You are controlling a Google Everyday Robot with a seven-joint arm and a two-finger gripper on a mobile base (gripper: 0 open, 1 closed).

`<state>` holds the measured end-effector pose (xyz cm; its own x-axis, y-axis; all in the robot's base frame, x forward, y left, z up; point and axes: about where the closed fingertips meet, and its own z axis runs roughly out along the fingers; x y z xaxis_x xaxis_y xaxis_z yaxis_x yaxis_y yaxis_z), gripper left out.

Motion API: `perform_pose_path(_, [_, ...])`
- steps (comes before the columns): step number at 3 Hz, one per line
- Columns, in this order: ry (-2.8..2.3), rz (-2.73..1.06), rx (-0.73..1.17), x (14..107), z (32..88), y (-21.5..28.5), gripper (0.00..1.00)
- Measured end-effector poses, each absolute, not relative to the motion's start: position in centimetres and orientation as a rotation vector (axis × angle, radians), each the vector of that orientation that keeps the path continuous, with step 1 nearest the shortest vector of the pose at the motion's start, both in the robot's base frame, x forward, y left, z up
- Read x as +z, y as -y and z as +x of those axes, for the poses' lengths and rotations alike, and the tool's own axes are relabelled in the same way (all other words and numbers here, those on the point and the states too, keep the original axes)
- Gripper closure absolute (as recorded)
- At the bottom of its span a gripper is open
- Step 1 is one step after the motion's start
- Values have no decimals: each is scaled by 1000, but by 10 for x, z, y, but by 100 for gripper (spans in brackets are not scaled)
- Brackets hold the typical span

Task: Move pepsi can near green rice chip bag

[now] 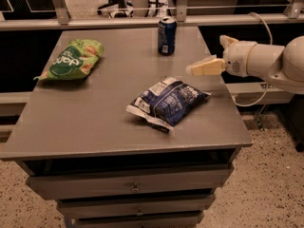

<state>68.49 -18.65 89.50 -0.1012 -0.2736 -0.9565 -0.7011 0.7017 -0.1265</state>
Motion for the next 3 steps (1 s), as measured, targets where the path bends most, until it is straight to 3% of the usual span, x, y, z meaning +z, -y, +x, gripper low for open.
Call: perform_pose_path(3, [-1676, -771, 433, 888, 774, 146, 0])
